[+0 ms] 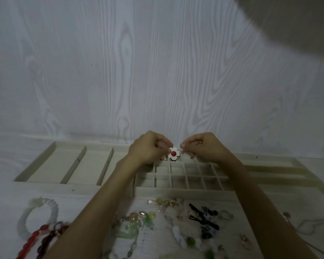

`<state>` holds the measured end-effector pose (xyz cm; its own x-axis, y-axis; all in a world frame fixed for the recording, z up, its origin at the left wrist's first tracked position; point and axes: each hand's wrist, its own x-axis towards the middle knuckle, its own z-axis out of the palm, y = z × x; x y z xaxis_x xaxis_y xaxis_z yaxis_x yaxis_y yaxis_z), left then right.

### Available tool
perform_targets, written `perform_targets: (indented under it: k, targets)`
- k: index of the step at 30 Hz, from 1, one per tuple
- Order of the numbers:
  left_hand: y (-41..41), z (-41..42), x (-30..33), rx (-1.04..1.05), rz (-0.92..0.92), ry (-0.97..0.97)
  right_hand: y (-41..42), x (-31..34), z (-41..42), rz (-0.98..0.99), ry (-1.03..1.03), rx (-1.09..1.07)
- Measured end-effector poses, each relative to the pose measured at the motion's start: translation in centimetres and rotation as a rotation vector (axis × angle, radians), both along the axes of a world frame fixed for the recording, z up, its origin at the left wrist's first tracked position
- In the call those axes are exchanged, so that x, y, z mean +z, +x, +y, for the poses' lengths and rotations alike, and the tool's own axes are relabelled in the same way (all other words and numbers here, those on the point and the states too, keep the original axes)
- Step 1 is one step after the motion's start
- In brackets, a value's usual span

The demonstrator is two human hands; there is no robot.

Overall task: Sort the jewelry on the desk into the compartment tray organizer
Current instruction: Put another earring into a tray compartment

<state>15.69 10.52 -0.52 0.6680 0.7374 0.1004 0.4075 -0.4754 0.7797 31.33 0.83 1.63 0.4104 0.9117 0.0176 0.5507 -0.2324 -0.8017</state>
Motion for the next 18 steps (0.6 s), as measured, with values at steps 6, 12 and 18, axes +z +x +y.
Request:
perform_targets:
  k: [6, 12, 18]
  targets:
    - [0.5, -0.8, -0.2, 0.059, 0.096, 0.192, 0.3, -1.0, 0.3, -0.05, -0.008, -0.035]
    - [1.2, -1.3, -0.6, 0.102, 0.195, 0.396, 0.2, -1.5, 0.5, -0.09, -0.002, -0.038]
    - [1.1, -1.2, -0.5, 0.062, 0.303, 0.487, -0.7, -2.5, 0.8, -0.253, 0.033, -0.079]
